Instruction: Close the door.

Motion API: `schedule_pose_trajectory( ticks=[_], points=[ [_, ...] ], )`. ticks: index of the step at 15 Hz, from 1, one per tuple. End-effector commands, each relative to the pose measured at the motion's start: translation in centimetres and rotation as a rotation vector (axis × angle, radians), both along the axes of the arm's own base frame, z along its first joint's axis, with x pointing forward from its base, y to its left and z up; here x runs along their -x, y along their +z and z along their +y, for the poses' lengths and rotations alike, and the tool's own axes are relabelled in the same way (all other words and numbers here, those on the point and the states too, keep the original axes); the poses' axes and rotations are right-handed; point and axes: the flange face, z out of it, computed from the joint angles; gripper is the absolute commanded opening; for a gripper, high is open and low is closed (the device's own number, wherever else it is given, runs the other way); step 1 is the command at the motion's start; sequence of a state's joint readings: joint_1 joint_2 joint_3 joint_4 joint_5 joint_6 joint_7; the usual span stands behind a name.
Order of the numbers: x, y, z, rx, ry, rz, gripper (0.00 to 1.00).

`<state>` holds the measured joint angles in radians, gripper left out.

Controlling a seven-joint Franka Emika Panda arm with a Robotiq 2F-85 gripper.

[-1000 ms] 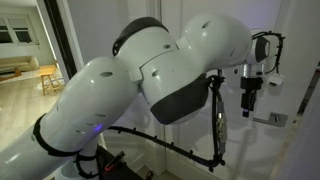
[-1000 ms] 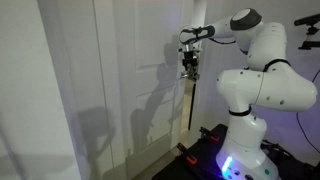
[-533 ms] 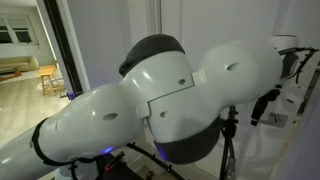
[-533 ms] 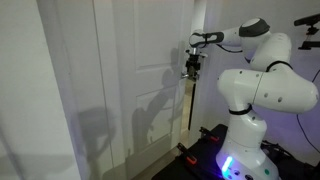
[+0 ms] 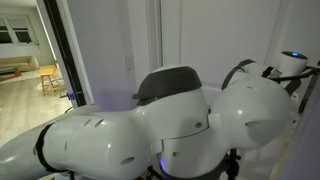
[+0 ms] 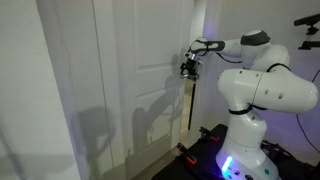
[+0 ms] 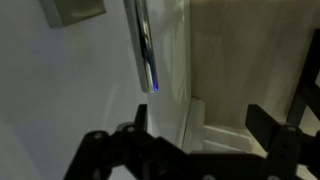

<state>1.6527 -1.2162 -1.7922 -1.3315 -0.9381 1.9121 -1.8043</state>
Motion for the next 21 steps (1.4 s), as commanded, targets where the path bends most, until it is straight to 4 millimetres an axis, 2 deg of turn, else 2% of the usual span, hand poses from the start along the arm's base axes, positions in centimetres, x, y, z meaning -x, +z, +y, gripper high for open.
schedule_pose_trajectory(
  ticks=[1,6,9,14,21],
  points=[
    [-1.8,-0.6,1.0,0.011,0.065,-0.087,1.0],
    [-2.8,-0.5,2.5,0.102,0.11,-0.169,1.0],
    [-2.4,-0.9,2.7,0.177,0.125,-0.169,1.0],
    [-1.1,-2.6,2.9,0.274,0.166,-0.133,1.0],
    [-0.1,-4.6,2.4,0.393,0.202,-0.124,1.0]
  ],
)
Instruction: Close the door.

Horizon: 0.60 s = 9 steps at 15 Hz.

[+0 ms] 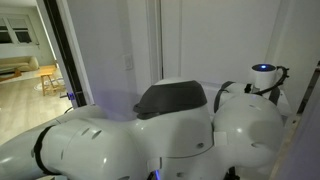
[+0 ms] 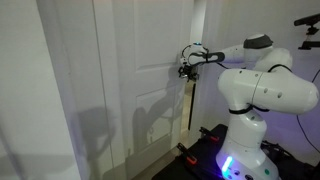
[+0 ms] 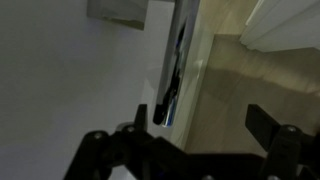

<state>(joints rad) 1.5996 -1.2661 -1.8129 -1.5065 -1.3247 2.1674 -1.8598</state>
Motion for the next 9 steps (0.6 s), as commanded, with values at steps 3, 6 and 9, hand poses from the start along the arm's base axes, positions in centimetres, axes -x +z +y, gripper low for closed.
schedule_pose_trajectory(
  ticks=[3,6,9],
  points=[
    [0.43,-1.4,0.17,0.063,0.01,-0.002,0.74],
    [0.17,-1.69,0.28,0.075,0.007,-0.002,0.51],
    [0.09,-1.71,0.18,0.093,-0.01,0.005,0.27]
  ],
)
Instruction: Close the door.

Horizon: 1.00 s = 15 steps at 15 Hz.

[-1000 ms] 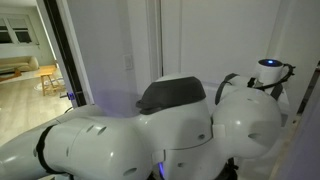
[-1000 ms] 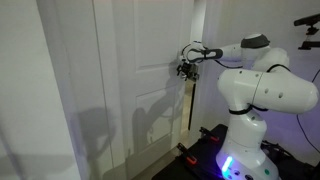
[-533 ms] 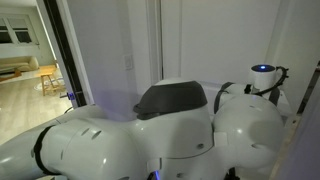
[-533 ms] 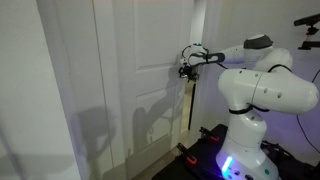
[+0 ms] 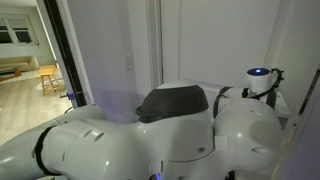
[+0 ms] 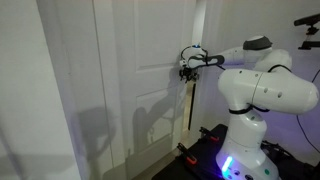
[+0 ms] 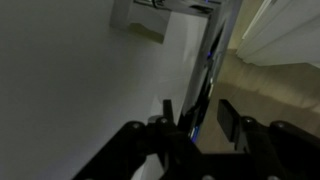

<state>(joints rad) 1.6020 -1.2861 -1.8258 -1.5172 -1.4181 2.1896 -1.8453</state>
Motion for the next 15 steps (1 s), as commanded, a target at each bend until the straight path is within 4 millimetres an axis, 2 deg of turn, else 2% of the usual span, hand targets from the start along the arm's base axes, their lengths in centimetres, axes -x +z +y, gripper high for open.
schedule_pose_trajectory(
  ticks=[1,4,6,10,15],
  points=[
    [0.3,-0.2,-0.2,0.037,-0.037,0.003,0.2],
    [0.6,0.3,-0.5,0.056,-0.08,0.001,0.01],
    [1.0,0.7,-0.5,0.044,-0.134,0.002,0.0],
    [3.1,1.7,-0.3,-0.039,-0.265,0.01,0.01],
    [9.2,3.4,0.5,-0.197,-0.377,0.051,0.01]
  ],
)
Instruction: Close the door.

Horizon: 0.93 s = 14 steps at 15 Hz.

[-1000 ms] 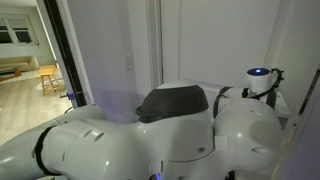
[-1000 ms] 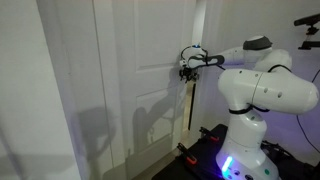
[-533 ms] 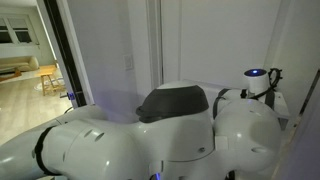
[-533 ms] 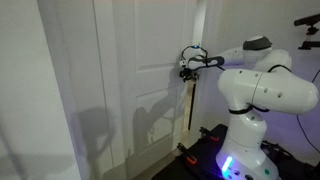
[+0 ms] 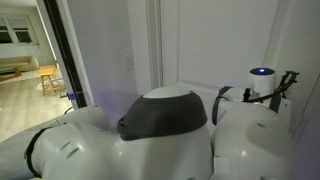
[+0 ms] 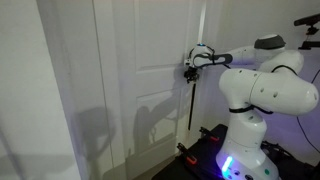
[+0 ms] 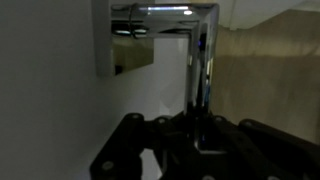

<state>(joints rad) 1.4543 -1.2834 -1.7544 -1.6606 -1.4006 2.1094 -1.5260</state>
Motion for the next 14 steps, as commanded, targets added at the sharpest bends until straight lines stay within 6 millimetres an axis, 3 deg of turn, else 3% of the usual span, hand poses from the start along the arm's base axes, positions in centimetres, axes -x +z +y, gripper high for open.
schedule_pose_trajectory(
  ticks=[1,5,10,13,14],
  points=[
    [6.0,2.9,0.9,-0.08,-0.082,0.049,0.01],
    [9.8,4.4,1.6,-0.202,-0.112,0.045,0.01],
    [10.2,5.6,1.2,-0.26,-0.133,0.01,0.01],
    [9.5,6.3,1.3,-0.287,-0.123,0.01,0.01],
    [8.9,7.0,1.5,-0.292,-0.12,0.001,0.29]
  ],
)
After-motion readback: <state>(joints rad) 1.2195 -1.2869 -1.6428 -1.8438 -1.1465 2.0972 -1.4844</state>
